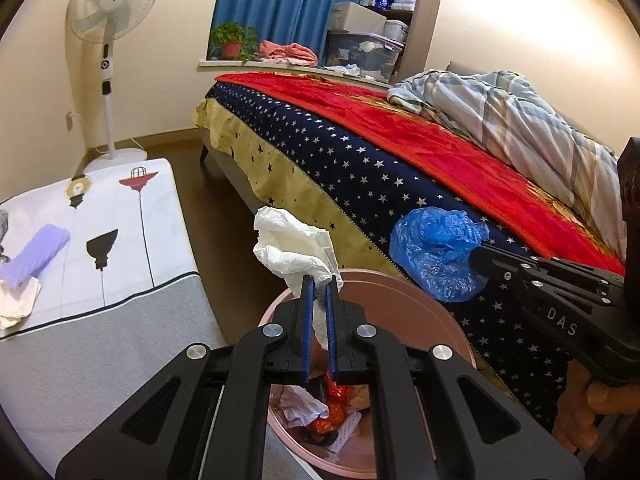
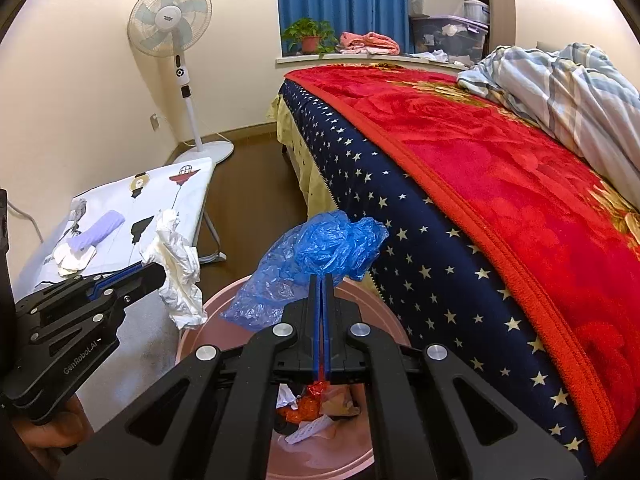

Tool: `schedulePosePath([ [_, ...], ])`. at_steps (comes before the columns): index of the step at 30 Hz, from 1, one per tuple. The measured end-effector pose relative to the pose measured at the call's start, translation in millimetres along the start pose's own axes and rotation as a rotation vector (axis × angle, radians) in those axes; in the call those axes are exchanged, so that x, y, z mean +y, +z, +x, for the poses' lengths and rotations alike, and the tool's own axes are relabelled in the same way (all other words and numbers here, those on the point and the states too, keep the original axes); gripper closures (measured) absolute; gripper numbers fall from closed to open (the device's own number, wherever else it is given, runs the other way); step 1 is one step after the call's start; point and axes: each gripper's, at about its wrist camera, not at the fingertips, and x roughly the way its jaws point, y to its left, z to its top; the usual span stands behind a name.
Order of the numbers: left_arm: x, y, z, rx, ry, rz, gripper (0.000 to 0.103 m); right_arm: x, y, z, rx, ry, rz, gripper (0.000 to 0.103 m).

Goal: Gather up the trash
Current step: 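Open both tools to drop the blue bag and tissue into the bin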

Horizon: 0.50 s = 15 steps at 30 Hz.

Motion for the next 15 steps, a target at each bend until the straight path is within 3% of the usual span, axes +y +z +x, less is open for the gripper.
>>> schedulePosePath([
  [5, 1.9, -2.3, 2.6, 0.022, -0.005, -0.017, 0.082, -1.3, 0.1, 1.5, 0.011, -0.015, 0.012, 0.093],
  [7, 3.9, -1.7, 1.1, 0.017, -0.004, -0.025, 0.082, -2.8, -0.3, 2.6, 0.016, -0.030, 0.022, 0.069],
  [8, 5.1, -1.6, 0.5, 0.015, -0.004, -0.028, 0.082, -4.1, -0.3, 2.4, 0.013, -0.036, 0.028, 0.066],
  [15, 11.4, 0.8, -5.2, -0.002, 0.020, -0.040, 0.082, -2.9, 1.2, -1.2, -0.008, -0.031, 0.030, 0.064],
])
